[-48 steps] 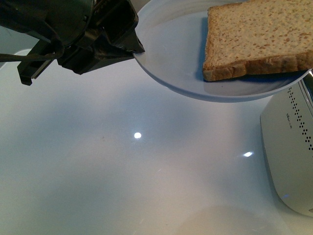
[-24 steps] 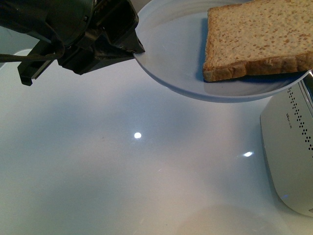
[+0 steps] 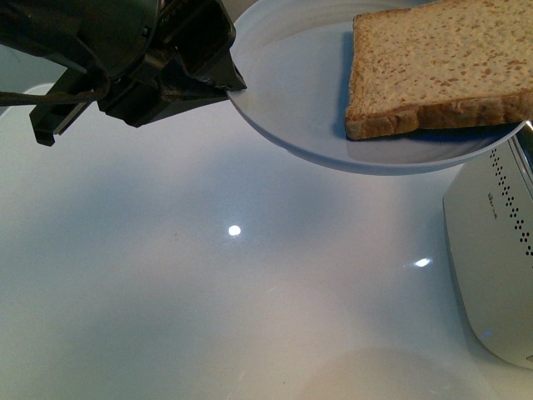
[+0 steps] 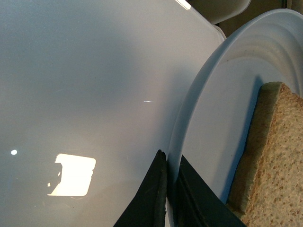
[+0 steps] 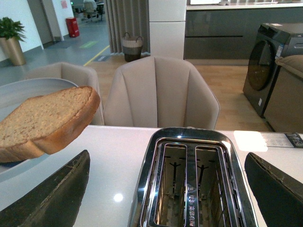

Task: Left arm holds plate, right arm toasts bread

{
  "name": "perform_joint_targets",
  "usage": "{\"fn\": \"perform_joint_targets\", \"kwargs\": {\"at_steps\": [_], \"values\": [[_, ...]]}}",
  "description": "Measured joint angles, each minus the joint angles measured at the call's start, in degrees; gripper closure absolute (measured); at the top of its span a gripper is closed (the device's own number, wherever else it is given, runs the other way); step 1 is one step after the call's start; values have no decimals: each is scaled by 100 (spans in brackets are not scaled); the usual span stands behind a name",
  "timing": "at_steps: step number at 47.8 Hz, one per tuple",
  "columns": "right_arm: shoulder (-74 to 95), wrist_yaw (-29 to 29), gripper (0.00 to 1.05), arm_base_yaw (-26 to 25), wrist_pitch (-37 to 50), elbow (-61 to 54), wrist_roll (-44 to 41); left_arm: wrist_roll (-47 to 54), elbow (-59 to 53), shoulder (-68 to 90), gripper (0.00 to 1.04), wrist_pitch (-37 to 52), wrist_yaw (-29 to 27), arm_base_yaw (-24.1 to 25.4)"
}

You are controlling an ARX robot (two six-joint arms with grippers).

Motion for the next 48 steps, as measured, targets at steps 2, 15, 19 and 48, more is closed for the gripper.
{"fn": "perform_joint_targets", "kwargs": {"at_steps": [2,15,19,48], "values": [[284,586,9,192,-673,232,240,-2,0,0,102,0,0,0],[1596,1777,9,501,-2413,822,1023,-17,-2,-2,102,0,-13,-9],[1696,1652,9,490,-2240,844,1038,-17,-2,-2,102,0,4,-11],[4142,-675,9,669,378,1764,3624,-20,-2,-2,102,0,-7,-11]]}}
